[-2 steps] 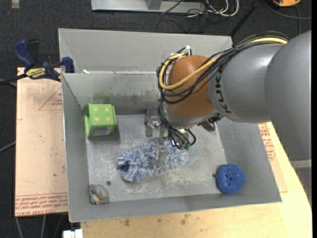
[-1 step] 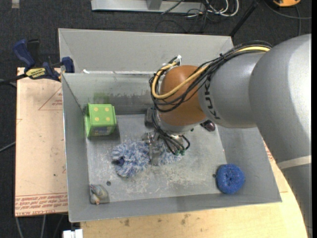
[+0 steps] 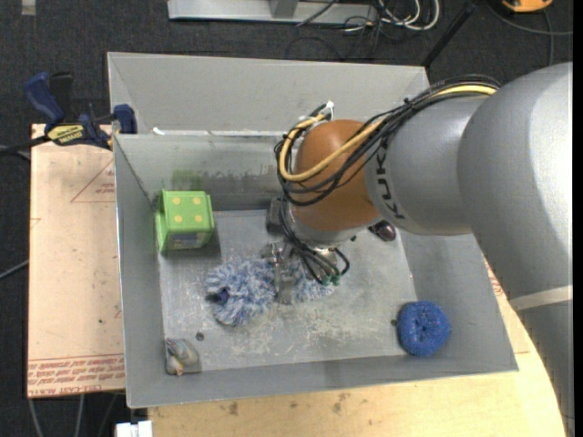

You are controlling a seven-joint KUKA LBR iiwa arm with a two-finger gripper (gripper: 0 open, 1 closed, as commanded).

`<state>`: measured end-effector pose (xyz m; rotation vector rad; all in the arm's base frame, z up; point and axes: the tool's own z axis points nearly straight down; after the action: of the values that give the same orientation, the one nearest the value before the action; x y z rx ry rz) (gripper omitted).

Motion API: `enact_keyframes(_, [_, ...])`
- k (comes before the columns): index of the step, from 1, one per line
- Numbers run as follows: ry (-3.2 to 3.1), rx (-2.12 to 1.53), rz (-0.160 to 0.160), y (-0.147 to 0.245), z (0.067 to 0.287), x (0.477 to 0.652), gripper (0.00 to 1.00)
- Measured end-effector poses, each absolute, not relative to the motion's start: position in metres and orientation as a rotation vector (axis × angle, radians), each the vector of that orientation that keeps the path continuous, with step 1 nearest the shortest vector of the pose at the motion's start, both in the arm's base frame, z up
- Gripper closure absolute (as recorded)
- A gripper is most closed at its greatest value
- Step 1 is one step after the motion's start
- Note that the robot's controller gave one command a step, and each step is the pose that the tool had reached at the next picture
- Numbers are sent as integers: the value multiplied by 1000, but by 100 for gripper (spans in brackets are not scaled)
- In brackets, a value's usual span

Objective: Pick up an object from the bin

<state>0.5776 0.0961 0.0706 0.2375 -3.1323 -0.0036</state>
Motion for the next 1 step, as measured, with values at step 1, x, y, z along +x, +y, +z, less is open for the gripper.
enact_keyframes(1, [-3142, 279, -1, 74, 261, 592, 100])
